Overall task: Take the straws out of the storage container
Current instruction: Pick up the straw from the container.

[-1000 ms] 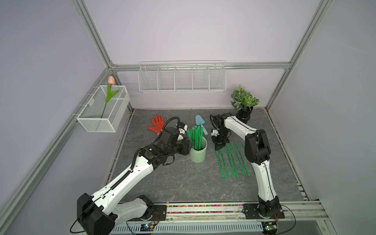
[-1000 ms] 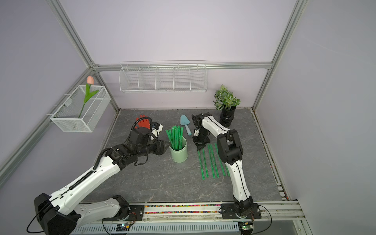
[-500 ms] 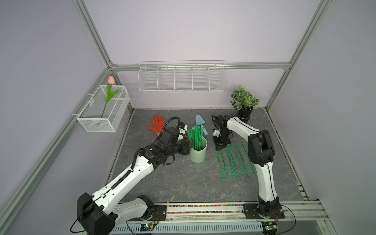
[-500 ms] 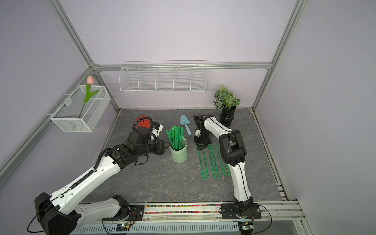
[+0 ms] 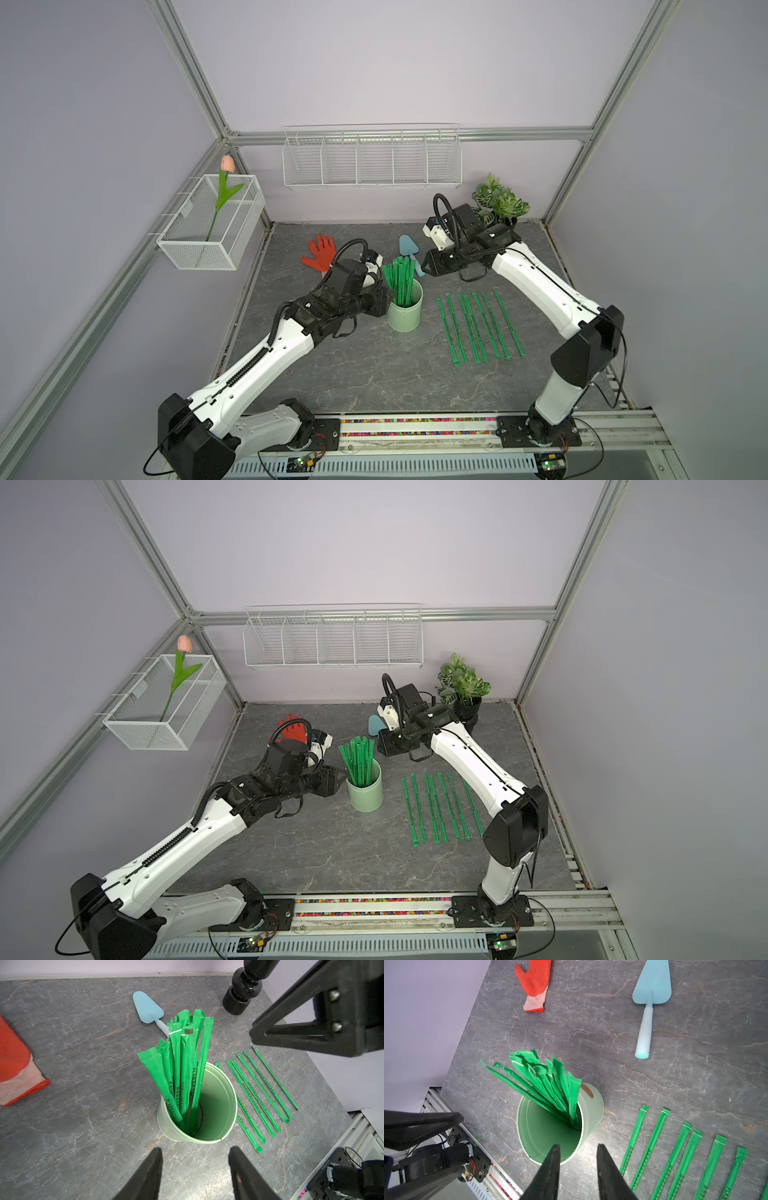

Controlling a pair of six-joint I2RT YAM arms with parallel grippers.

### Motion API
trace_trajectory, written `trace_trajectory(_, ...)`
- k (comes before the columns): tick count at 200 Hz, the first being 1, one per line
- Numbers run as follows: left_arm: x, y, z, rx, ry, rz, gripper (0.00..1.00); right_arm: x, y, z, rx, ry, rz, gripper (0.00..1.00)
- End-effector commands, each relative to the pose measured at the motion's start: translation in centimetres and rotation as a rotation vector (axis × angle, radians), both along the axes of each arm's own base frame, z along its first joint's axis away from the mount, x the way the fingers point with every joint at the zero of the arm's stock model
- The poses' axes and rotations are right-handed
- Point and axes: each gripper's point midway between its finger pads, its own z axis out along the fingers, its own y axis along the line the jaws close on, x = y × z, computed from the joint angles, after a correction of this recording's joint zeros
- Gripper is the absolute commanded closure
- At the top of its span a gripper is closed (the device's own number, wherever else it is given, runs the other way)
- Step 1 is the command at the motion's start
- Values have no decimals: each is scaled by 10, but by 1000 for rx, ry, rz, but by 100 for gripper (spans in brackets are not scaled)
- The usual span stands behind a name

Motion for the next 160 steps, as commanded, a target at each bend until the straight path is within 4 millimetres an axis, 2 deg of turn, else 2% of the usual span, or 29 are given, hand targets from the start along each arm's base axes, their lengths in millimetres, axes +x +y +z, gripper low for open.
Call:
trace_trajectory(1, -1, 3, 5, 0, -16, 8, 45, 5, 13, -12, 4, 25, 8, 66)
trace_trajectory(33, -1, 3, 6, 0, -16, 9, 45, 9, 21, -23, 2, 44, 16, 65)
trace_trajectory(160, -1, 2, 3, 6, -9, 4, 45, 16, 37, -40, 5, 80, 40, 65)
